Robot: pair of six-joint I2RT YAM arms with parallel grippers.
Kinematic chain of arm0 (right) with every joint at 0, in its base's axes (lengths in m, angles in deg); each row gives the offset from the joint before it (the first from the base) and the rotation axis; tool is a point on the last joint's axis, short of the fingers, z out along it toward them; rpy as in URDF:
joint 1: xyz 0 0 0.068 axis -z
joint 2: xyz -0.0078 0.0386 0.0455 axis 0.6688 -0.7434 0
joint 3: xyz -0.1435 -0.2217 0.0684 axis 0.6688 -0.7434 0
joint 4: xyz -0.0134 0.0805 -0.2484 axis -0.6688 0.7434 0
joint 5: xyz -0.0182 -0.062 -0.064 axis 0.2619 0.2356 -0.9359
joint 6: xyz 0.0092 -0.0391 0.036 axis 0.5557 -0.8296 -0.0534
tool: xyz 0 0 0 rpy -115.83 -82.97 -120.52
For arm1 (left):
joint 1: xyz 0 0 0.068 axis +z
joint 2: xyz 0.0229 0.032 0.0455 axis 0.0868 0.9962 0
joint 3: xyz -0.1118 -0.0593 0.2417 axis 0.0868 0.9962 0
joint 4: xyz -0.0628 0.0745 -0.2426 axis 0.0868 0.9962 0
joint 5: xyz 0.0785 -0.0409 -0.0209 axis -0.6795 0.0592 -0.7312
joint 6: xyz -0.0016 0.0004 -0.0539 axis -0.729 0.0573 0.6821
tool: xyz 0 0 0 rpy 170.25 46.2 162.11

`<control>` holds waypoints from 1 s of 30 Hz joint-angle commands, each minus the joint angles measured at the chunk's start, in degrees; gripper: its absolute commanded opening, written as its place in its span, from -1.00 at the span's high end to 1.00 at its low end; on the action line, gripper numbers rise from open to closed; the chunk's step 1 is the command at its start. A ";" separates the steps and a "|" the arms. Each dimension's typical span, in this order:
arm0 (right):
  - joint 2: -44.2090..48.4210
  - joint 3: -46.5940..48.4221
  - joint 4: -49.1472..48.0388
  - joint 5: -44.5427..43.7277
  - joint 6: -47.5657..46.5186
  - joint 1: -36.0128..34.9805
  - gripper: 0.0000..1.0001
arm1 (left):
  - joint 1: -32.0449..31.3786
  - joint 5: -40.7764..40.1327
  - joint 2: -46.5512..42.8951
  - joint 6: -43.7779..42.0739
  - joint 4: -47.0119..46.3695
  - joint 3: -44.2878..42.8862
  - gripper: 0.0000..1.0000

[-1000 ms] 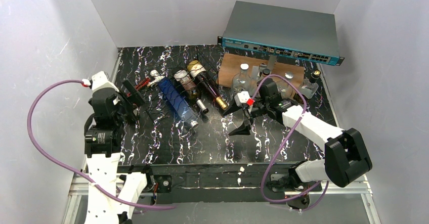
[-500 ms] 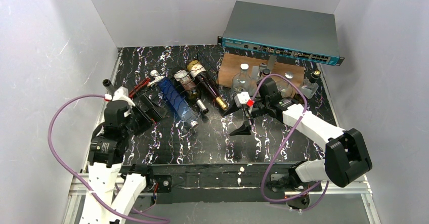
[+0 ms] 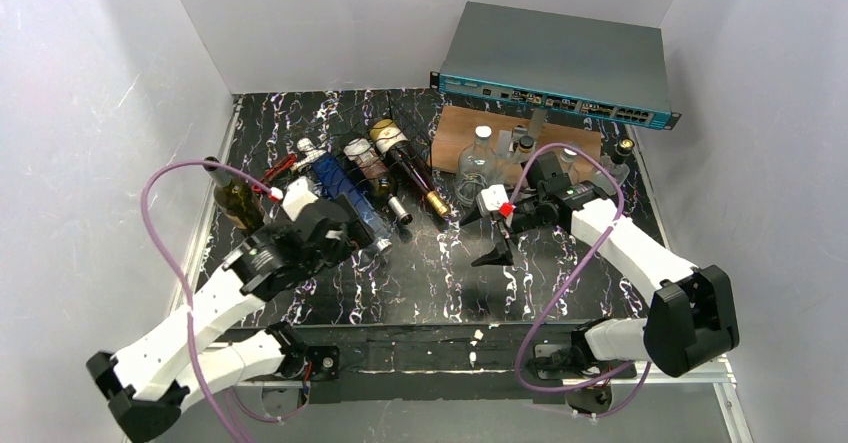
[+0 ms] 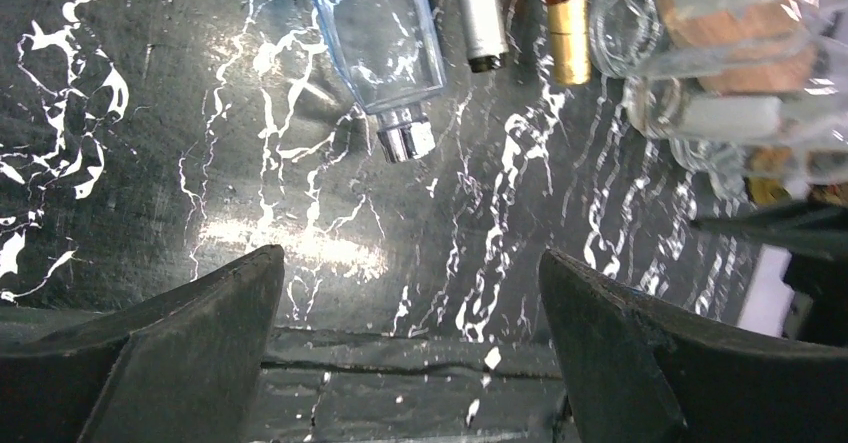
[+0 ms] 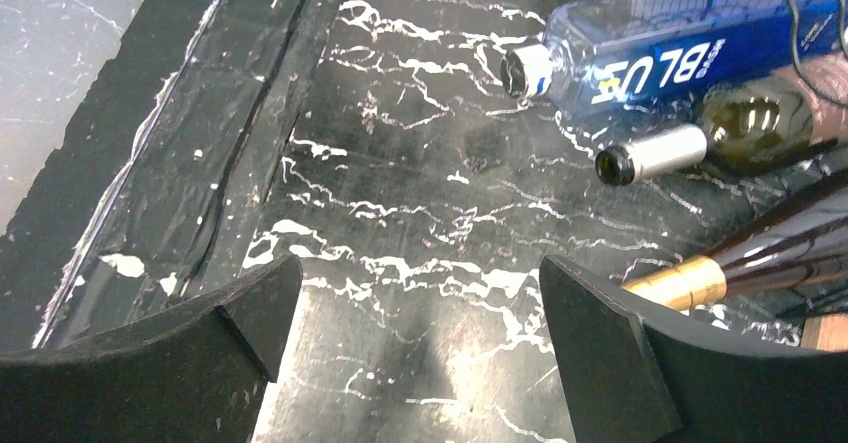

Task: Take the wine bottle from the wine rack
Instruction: Pick up the wine bottle from the wine rack.

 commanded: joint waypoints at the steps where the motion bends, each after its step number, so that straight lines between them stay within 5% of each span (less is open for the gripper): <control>1: 1.81 2.59 9.63 -1.25 -7.92 1.96 -0.97 | -5.79 -16.37 7.72 13.83 2.20 -2.93 -0.97; 8: 2.75 1.14 14.40 -1.32 -10.75 4.98 -0.97 | -7.25 -23.07 18.60 23.09 2.91 -5.63 -0.97; 15: 1.21 0.47 15.06 -1.27 -12.26 5.83 -0.97 | -6.56 -25.80 20.12 16.57 -9.76 -0.27 -0.91; 30: -1.63 -1.24 13.33 -2.61 -12.53 6.55 -0.97 | 3.33 -10.38 25.42 1.54 -26.18 6.28 -0.93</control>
